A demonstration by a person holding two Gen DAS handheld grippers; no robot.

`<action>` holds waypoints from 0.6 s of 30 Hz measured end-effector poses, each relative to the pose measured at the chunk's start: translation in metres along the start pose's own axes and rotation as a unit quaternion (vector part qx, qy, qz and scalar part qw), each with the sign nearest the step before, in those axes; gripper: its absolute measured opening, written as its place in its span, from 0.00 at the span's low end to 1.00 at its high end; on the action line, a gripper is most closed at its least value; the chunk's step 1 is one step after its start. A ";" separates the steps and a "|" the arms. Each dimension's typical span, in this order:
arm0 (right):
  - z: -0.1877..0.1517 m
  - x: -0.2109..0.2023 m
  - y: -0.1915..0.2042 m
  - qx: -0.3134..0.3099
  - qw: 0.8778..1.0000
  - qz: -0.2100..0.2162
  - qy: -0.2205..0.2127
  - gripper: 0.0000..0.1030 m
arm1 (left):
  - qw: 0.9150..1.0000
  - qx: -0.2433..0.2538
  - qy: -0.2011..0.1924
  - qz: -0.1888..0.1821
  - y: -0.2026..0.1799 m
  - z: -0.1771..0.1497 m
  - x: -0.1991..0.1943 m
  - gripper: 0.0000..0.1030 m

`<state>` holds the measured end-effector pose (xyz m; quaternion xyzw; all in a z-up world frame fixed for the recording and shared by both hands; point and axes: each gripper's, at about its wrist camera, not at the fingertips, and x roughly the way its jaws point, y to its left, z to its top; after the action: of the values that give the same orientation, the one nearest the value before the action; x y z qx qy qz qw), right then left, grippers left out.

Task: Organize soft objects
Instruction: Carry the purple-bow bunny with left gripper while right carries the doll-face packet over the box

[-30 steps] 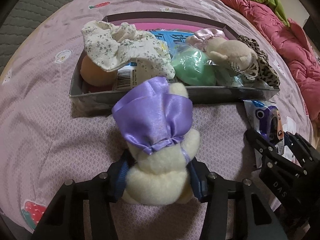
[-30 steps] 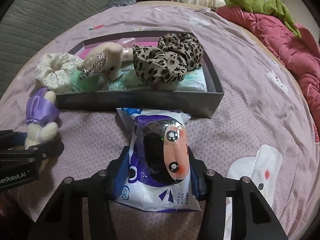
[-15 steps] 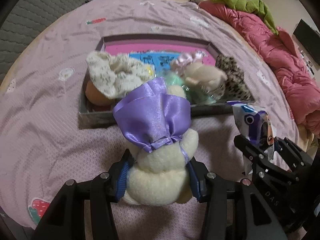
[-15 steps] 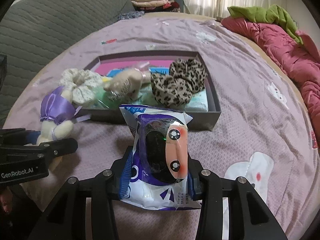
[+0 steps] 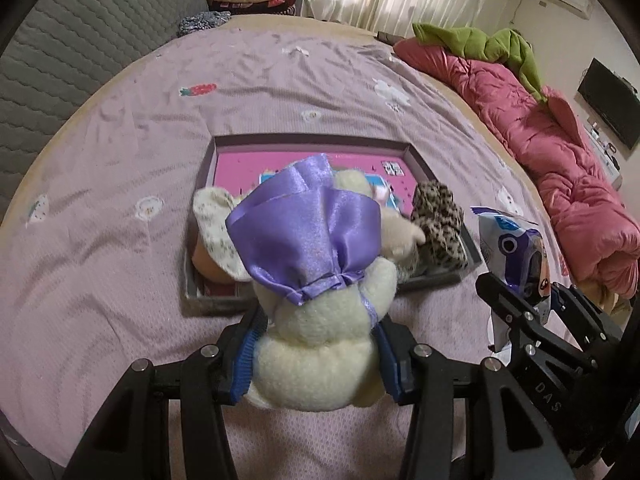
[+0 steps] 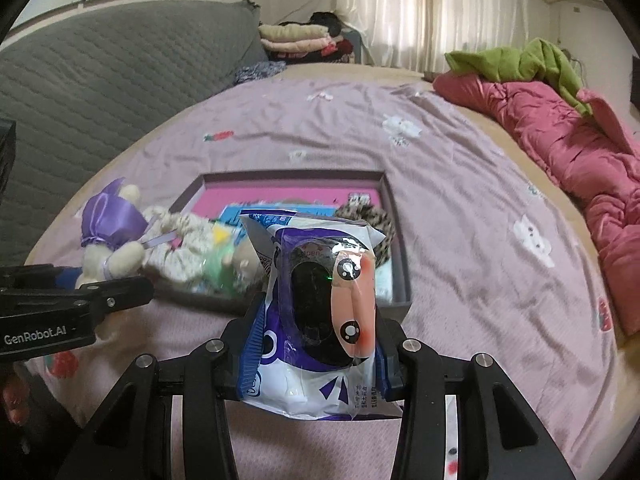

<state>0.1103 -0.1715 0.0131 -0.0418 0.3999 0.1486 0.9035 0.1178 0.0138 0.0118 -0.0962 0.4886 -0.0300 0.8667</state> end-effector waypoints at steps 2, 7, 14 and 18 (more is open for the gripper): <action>0.006 0.001 -0.001 -0.002 1.000 -0.001 -0.003 0.45 | 1.000 0.000 -0.001 0.003 -0.001 0.003 0.001 0.49; 0.023 0.005 -0.003 -0.007 1.000 -0.003 -0.009 0.45 | 1.000 0.000 -0.005 0.005 0.000 0.014 0.003 0.49; 0.043 0.022 -0.001 -0.012 1.000 -0.002 -0.007 0.45 | 1.000 -0.002 -0.010 0.010 0.002 0.033 0.013 0.49; 0.048 0.037 -0.001 -0.015 1.000 0.000 0.001 0.45 | 1.000 -0.004 -0.008 0.013 0.005 0.043 0.023 0.49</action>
<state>0.1685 -0.1539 0.0184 -0.0553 0.3984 0.1539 0.9025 0.1664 0.0210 0.0129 -0.0933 0.4826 -0.0162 0.8707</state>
